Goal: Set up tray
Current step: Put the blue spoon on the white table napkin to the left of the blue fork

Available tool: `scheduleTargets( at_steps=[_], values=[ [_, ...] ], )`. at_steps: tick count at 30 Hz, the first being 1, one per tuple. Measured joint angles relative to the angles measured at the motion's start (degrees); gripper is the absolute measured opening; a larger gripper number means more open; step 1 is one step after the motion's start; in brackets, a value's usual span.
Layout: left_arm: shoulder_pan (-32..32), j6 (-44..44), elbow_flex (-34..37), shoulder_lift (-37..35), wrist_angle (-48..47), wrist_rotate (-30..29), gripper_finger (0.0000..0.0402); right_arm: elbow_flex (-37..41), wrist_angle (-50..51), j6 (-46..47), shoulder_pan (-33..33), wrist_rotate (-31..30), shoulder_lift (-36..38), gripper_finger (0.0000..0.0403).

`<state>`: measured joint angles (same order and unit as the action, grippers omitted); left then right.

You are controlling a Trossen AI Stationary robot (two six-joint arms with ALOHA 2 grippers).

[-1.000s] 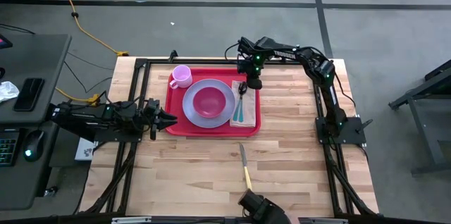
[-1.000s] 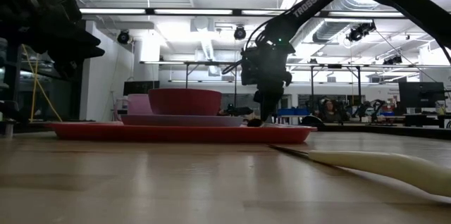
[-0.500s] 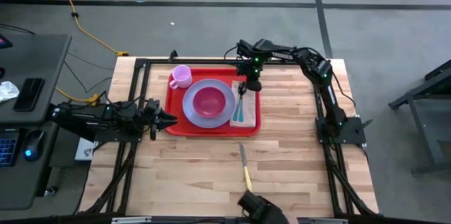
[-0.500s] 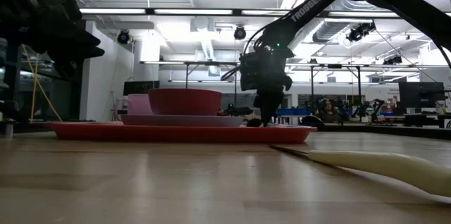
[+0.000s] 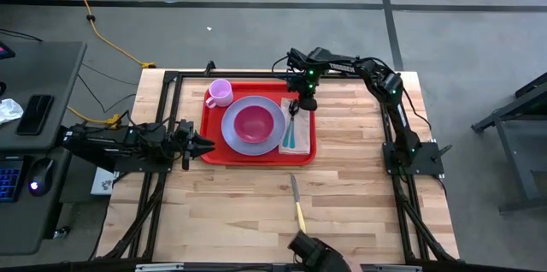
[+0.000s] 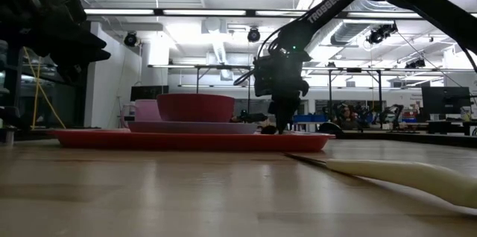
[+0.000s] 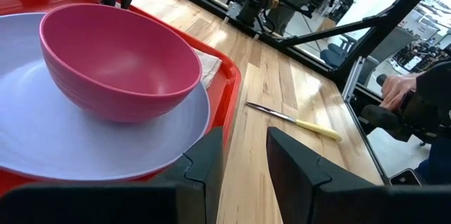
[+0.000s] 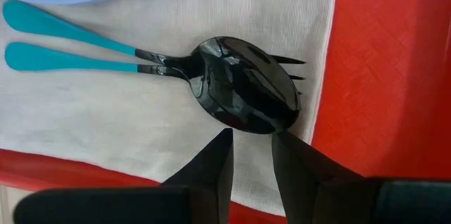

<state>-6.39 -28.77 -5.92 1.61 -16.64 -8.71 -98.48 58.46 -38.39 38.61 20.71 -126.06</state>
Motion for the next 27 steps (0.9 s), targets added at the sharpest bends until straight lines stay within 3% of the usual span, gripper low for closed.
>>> scheduleTargets(
  at_steps=[27],
  values=[
    [-0.02, 0.02, -0.02, 0.02, 0.0, 0.02, 0.014, -0.09, -0.07, 0.04, -0.26, -0.66, 0.04, 0.0078]
  ],
)
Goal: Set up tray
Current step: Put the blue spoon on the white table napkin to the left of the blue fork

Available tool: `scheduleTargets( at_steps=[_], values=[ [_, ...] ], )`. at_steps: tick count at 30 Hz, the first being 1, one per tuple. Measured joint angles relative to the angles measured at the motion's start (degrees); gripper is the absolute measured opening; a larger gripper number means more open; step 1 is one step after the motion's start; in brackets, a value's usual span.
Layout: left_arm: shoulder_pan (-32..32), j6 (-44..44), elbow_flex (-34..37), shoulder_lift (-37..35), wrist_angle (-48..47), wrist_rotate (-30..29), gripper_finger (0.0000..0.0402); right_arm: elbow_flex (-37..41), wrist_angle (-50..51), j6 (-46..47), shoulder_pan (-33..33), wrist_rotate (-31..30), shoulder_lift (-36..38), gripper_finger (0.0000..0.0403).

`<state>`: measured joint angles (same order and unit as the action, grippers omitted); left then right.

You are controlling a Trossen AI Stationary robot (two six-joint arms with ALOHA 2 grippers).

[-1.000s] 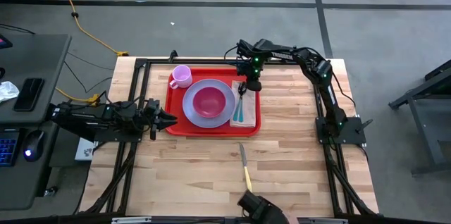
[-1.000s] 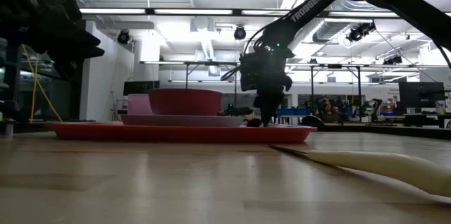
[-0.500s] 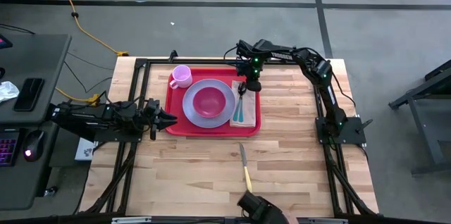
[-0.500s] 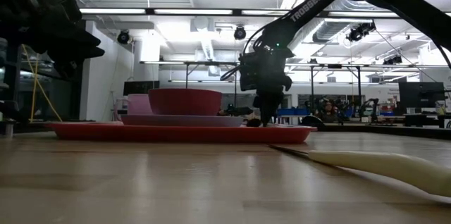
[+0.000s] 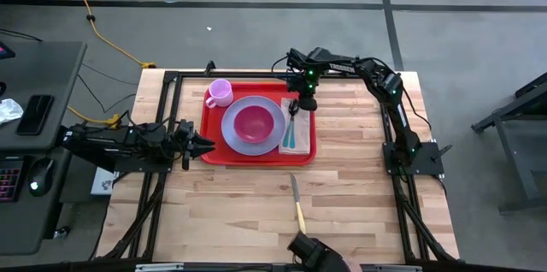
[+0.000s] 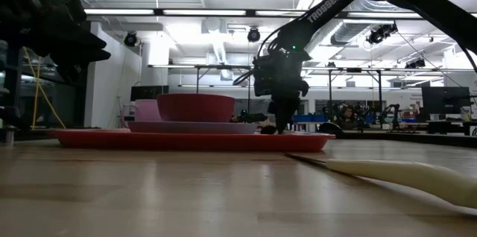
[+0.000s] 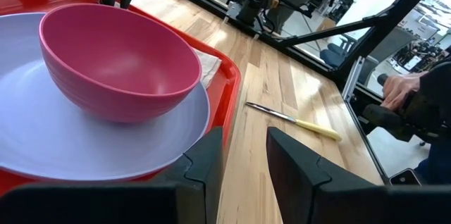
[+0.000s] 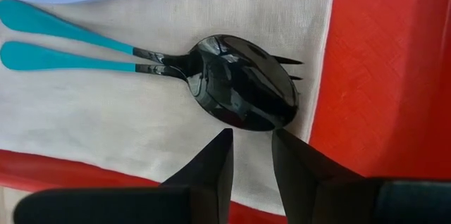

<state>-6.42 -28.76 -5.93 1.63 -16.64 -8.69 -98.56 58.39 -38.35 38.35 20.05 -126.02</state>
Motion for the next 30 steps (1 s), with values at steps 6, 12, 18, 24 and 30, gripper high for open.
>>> scheduleTargets(
  at_steps=[6, 12, 18, 24, 30],
  values=[
    [0.01, 0.12, 0.0, -0.01, 0.0, 0.0, 0.014, -2.24, 0.35, 0.46, -0.14, 0.02, 0.02, 0.0078],
    [0.0, 0.16, 0.0, -0.02, 0.0, 0.02, 0.014, -3.89, 0.43, 0.46, -0.14, 0.4, 0.11, 0.0078],
    [0.02, 0.16, 0.0, 0.0, 0.0, 0.02, 0.014, -3.89, 1.33, 0.46, -0.14, -0.32, 0.11, 0.0078],
    [0.02, 0.18, 0.0, 0.0, 0.0, 0.02, 0.014, -3.89, 2.18, 0.46, 0.3, -0.7, 0.11, 0.0078],
    [0.0, 0.18, 0.0, 0.0, 0.0, 0.02, 0.014, -3.87, 2.88, 0.46, -0.04, 0.44, 0.11, 0.0078]
  ],
)
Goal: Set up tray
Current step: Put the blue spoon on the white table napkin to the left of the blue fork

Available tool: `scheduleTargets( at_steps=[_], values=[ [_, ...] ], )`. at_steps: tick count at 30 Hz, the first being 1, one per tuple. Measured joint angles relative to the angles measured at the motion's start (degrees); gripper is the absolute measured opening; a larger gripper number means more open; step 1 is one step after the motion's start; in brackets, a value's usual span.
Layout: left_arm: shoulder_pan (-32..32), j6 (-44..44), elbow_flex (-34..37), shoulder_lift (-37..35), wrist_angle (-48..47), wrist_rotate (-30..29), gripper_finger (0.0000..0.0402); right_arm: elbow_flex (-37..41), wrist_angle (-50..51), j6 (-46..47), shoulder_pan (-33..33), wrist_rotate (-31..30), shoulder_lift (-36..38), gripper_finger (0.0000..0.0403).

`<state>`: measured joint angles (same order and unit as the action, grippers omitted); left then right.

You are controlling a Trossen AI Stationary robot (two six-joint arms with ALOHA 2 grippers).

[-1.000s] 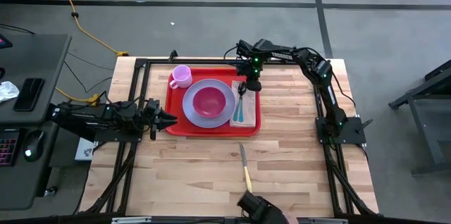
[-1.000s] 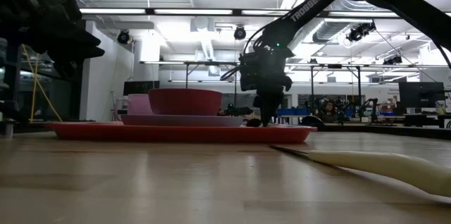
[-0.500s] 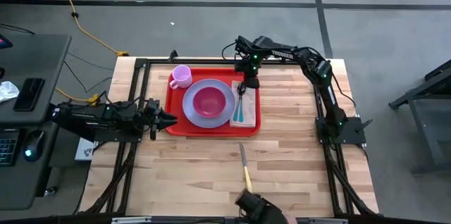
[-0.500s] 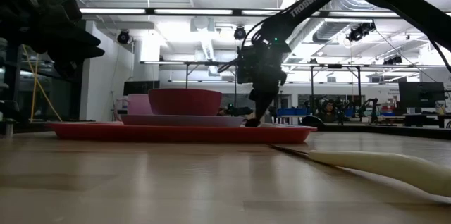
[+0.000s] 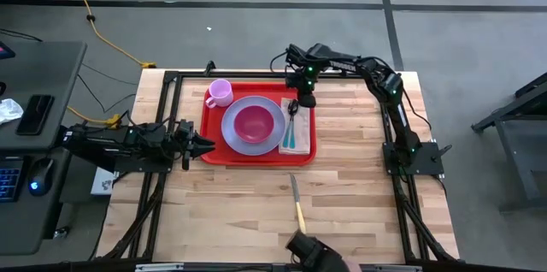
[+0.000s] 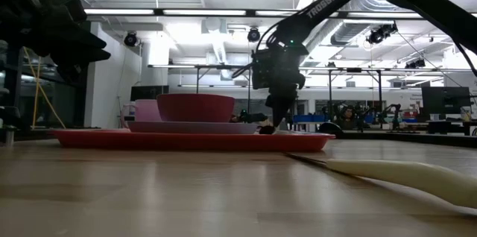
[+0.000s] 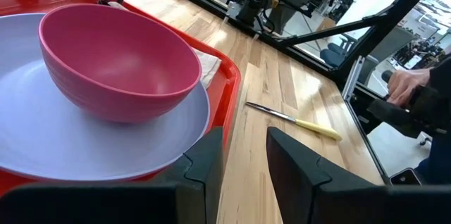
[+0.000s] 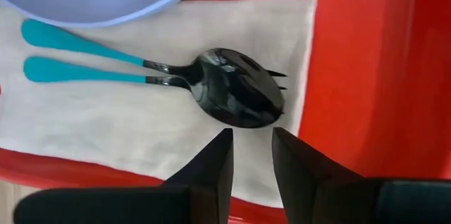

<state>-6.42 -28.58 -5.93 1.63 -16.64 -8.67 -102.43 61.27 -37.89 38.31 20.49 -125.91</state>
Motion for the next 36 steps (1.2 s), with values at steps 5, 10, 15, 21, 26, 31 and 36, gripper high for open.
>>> scheduleTargets(
  at_steps=[5, 10, 15, 21, 26, 31, 36],
  values=[
    [0.0, 0.02, 0.0, 0.0, 0.0, 0.0, 0.014, 0.02, 0.05, -0.27, -0.57, 0.39, 0.0, 0.0078],
    [0.0, 0.02, 0.0, 0.0, -0.1, 0.02, 0.014, 0.11, -0.04, -0.37, -0.6, 0.55, 0.02, 0.0078],
    [0.01, 0.02, -0.01, 0.0, -0.15, 0.04, 0.014, 0.11, -0.06, -0.54, -0.57, -0.17, 0.02, 0.0078],
    [0.0, 0.01, -0.02, 0.0, -0.2, 0.28, 0.014, 0.11, 0.4, -0.57, -0.05, -0.56, 0.02, 0.0078],
    [0.02, 0.0, -0.02, 0.0, -0.2, 0.26, 0.014, 0.11, 0.57, -0.55, -0.03, -0.65, 0.02, 0.0078],
    [0.0, 0.0, -0.02, 0.0, -0.2, 0.22, 0.014, 0.11, 0.57, -0.52, -0.05, -0.46, 0.02, 0.0078],
    [0.02, 0.0, -0.02, -0.01, -0.21, 0.2, 0.014, 0.13, 0.57, -0.55, -0.07, -0.31, -0.03, 0.0078]
  ],
)
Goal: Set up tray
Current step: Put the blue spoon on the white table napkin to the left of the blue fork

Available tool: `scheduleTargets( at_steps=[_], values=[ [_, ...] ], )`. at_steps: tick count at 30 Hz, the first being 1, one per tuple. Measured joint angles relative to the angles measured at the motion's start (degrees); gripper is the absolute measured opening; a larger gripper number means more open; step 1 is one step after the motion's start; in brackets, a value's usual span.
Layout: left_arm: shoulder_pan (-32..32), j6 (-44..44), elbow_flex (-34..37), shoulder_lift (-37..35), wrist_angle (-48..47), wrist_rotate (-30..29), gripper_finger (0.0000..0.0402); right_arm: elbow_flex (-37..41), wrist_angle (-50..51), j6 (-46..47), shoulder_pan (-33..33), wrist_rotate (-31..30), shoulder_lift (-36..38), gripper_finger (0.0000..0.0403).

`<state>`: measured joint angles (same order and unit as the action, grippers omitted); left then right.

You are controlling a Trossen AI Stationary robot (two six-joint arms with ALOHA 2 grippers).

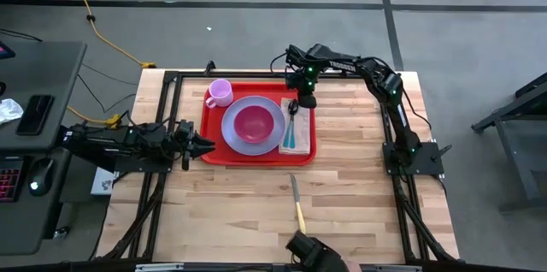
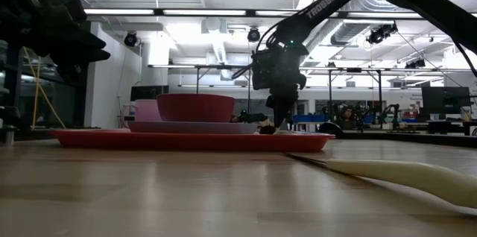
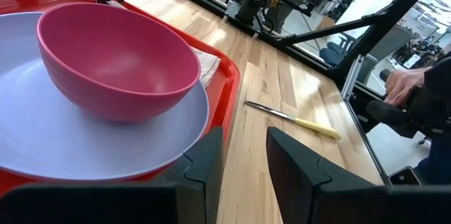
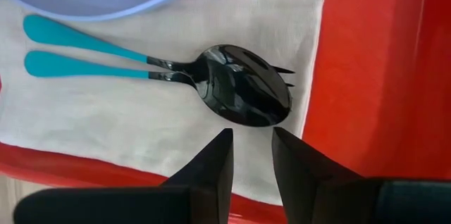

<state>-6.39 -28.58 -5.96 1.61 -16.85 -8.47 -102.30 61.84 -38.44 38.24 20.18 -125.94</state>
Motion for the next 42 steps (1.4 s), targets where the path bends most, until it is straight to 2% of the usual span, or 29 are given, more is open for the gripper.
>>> scheduleTargets(
  at_steps=[42],
  values=[
    [-0.02, 0.02, 0.02, 0.0, -0.03, -0.22, 0.014, 0.04, -3.05, -0.04, -2.71, 0.98, -0.6, 0.0078]
  ],
)
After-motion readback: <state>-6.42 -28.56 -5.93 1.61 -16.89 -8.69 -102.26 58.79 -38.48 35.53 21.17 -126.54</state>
